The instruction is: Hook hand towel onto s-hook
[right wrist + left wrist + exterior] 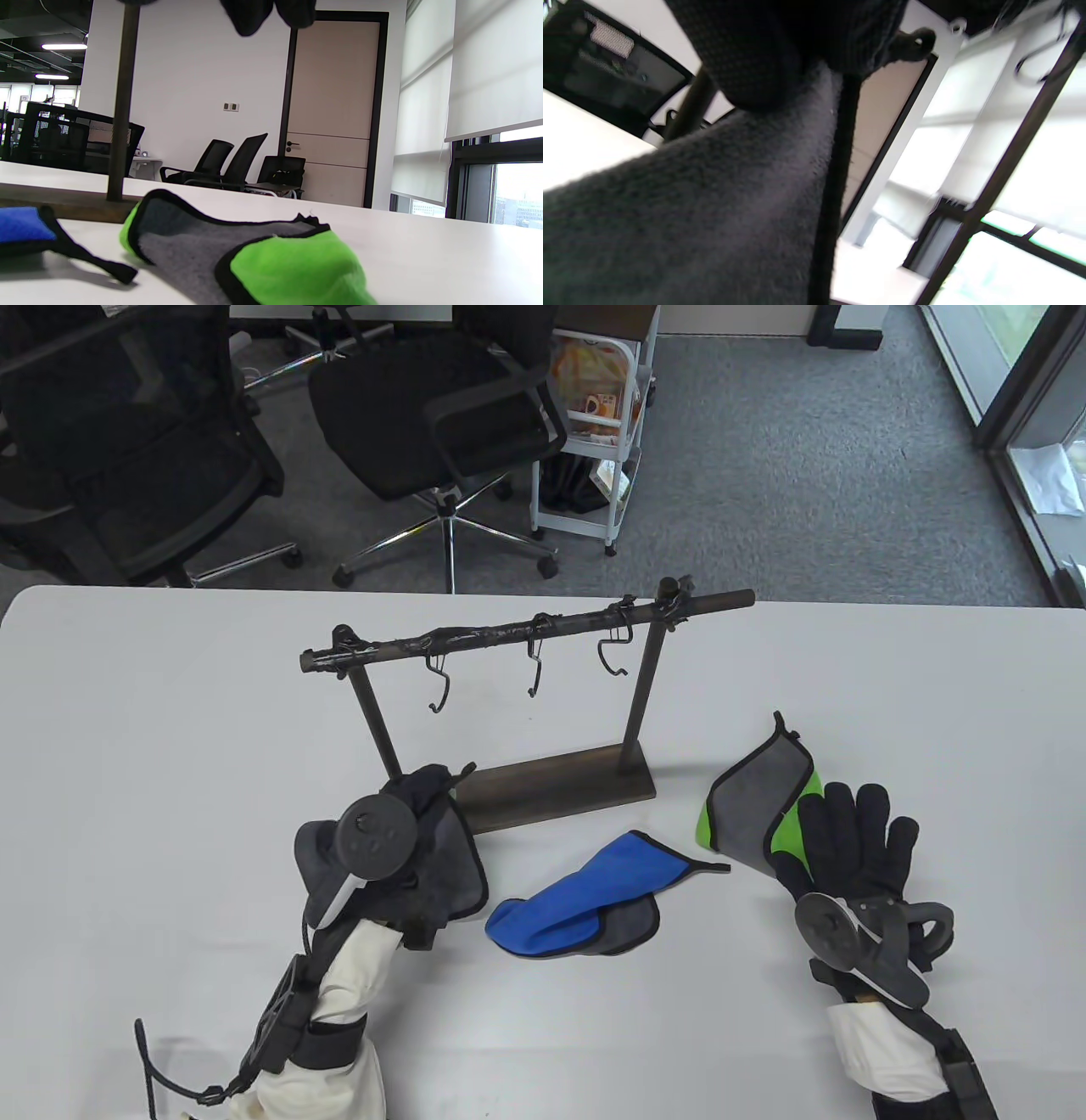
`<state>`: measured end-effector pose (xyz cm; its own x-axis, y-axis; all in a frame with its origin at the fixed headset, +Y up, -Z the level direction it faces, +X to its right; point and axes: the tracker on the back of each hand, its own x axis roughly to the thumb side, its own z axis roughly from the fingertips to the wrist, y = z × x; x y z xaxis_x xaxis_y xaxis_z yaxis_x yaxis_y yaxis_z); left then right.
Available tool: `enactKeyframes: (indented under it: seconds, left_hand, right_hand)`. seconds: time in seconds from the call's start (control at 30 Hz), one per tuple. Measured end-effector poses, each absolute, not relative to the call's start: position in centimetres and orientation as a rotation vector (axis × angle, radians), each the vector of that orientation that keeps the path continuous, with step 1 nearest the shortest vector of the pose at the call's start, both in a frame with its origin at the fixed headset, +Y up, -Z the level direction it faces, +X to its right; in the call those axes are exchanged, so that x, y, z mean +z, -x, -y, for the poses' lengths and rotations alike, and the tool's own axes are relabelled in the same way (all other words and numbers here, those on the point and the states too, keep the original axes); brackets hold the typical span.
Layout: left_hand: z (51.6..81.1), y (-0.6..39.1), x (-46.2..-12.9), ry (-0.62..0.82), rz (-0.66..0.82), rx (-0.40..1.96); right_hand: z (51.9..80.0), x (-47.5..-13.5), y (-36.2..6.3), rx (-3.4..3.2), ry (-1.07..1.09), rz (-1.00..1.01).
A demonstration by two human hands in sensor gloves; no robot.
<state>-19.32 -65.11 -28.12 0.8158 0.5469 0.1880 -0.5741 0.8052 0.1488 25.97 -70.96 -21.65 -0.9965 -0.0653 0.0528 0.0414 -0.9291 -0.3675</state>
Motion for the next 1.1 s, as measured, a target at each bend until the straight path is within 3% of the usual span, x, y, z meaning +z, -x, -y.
enactKeyframes:
  seconds: [0.17,0.5,1.1]
  left_hand:
    - [63.9,20.4,-27.2,-0.237,0.177,0.849]
    - [61.9,20.6,-25.8,-0.331,0.261,0.966]
    - [62.3,20.8,-28.7,-0.23,0.169,1.166]
  right_hand:
    - [71.0,-21.7,-25.9,-3.03,0.105,-0.573]
    - [71.1,-21.7,-25.9,-3.033,0.099,-0.564]
    - [71.1,-21.7,-26.2,-3.04,0.097,-0.571]
